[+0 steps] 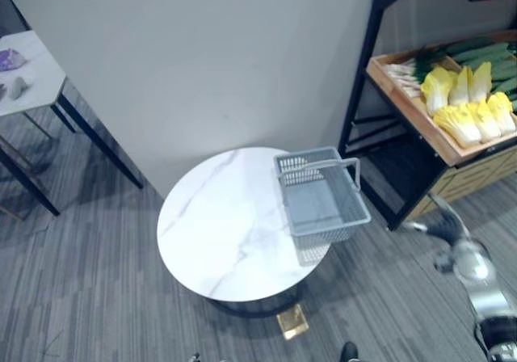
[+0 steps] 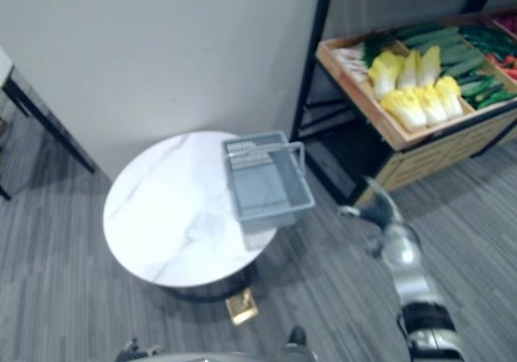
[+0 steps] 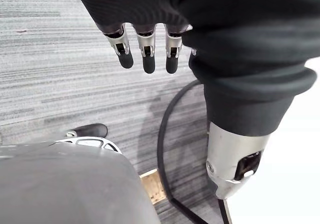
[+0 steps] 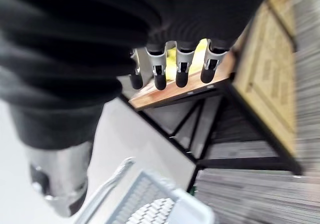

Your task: Pick vegetable in the basket

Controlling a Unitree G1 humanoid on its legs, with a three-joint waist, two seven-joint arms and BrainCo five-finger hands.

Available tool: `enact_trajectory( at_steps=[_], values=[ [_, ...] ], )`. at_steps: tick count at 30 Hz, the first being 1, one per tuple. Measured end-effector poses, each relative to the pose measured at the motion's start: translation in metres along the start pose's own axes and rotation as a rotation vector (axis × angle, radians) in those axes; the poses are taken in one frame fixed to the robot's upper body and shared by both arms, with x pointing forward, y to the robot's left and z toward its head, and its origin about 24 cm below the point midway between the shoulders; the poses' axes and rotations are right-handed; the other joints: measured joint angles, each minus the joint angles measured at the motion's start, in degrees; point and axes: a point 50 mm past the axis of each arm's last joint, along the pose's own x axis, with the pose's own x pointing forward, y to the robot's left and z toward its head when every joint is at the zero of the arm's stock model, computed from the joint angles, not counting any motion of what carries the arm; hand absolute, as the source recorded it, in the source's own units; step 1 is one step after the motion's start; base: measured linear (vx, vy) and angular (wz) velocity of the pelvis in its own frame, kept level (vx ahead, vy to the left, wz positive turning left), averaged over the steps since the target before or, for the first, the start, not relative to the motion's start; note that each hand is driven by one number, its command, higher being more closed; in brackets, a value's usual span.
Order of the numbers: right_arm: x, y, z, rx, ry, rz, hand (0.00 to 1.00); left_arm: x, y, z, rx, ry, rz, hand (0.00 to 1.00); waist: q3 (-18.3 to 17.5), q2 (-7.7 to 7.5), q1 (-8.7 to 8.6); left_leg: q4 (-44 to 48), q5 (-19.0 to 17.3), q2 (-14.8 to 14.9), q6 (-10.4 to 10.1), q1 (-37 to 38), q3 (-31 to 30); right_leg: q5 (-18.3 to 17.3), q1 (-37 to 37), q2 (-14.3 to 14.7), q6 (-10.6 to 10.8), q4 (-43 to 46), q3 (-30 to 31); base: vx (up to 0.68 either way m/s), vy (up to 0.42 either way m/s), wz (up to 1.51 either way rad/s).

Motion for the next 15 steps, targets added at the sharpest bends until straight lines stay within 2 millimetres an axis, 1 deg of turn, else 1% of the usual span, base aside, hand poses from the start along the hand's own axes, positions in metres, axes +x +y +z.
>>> enact_trajectory(
  at_steps=[3, 5, 6, 7, 9, 10, 11, 12, 13, 14, 15],
  values=[
    [0.028, 0.014, 0.055, -0.098, -0.187, 0.080, 0.00, 0.001, 0.000, 0.008, -0.006, -0.033, 0.000, 0.00, 0.2, -1.02, 2.27, 0.0, 0.2, -0.3, 0.3, -0.7, -1.0, 0.1, -0.3, -0.3, -0.1, 0.0, -0.9, 0.00, 0.011, 0.18],
    [0.040, 0.015, 0.079, -0.147, -0.260, 0.095, 0.00, 0.001, 0.000, 0.011, -0.014, -0.042, 0.003, 0.00, 0.4, -1.33, 2.70, 0.2, 0.5, -0.7, 0.5, -1.9, -2.3, 0.1, -0.5, -0.8, -0.1, 0.0, -2.2, -0.02, 0.011, 0.36],
    [0.053, 0.010, 0.101, -0.197, -0.314, 0.091, 0.00, 0.002, 0.000, 0.015, -0.020, -0.058, 0.004, 0.00, 0.8, -1.63, 3.47, 0.1, 1.1, -1.1, 0.9, -3.3, -3.6, 0.6, -1.3, -1.2, -0.5, 0.0, -3.2, -0.03, 0.010, 0.37],
    [0.058, 0.007, 0.108, -0.212, -0.326, 0.088, 0.00, 0.002, 0.000, 0.016, -0.024, -0.066, 0.005, 0.00, 1.1, -1.83, 3.93, 0.1, 1.4, -1.3, 1.0, -3.8, -3.9, 0.8, -1.6, -1.4, -0.5, 0.0, -3.4, -0.05, 0.012, 0.42],
    [0.075, -0.005, 0.132, -0.281, -0.353, 0.061, 0.00, 0.003, 0.003, 0.022, -0.042, -0.079, 0.022, 0.00, 2.8, -2.86, 5.66, 0.2, 2.2, -1.9, 1.4, -5.3, -5.7, 1.3, -1.9, -2.0, -0.8, 0.0, -4.9, -0.07, 0.011, 0.35],
    [0.079, -0.008, 0.139, -0.296, -0.359, 0.053, 0.00, 0.004, 0.003, 0.022, -0.043, -0.078, 0.026, 0.00, 3.5, -3.08, 6.16, 0.3, 2.2, -1.8, 1.5, -5.5, -6.0, 1.5, -1.9, -2.0, -0.9, 0.0, -4.9, -0.07, 0.008, 0.29],
    [0.086, -0.012, 0.152, -0.309, -0.372, 0.041, 0.00, 0.004, 0.005, 0.024, -0.046, -0.081, 0.035, 0.00, 4.6, -3.69, 7.10, 0.7, 2.4, -1.9, 1.6, -6.4, -6.6, 1.8, -2.2, -2.1, -1.1, 0.0, -5.0, -0.07, 0.007, 0.17],
    [0.088, -0.015, 0.158, -0.321, -0.377, 0.034, 0.00, 0.005, 0.005, 0.027, -0.047, -0.088, 0.038, 0.00, 5.4, -4.13, 7.42, 0.9, 2.5, -1.9, 1.6, -6.7, -6.8, 1.9, -2.2, -2.2, -1.1, 0.0, -5.1, -0.11, 0.001, 0.26],
    [0.094, -0.021, 0.169, -0.349, -0.384, 0.016, 0.00, 0.006, 0.007, 0.031, -0.051, -0.098, 0.043, 0.00, 6.5, -4.55, 8.06, 1.5, 2.6, -2.1, 1.7, -8.1, -7.7, 1.9, -2.8, -2.4, -1.1, 0.2, -5.6, -0.11, -0.005, 0.35],
    [0.097, -0.028, 0.175, -0.356, -0.381, -0.005, 0.00, 0.008, 0.006, 0.036, -0.057, -0.109, 0.042, 0.00, 7.5, -4.58, 8.48, 1.7, 3.1, -2.2, 1.8, -9.3, -8.7, 1.9, -3.5, -2.7, -1.1, 0.8, -6.6, -0.09, -0.009, 0.37],
    [0.099, -0.031, 0.177, -0.359, -0.376, -0.014, 0.00, 0.008, 0.004, 0.039, -0.062, -0.113, 0.041, 0.00, 8.1, -4.49, 8.78, 1.7, 3.3, -2.2, 1.9, -9.6, -9.2, 1.9, -3.8, -2.8, -1.1, 1.2, -6.8, -0.07, -0.002, 0.45]
  ],
)
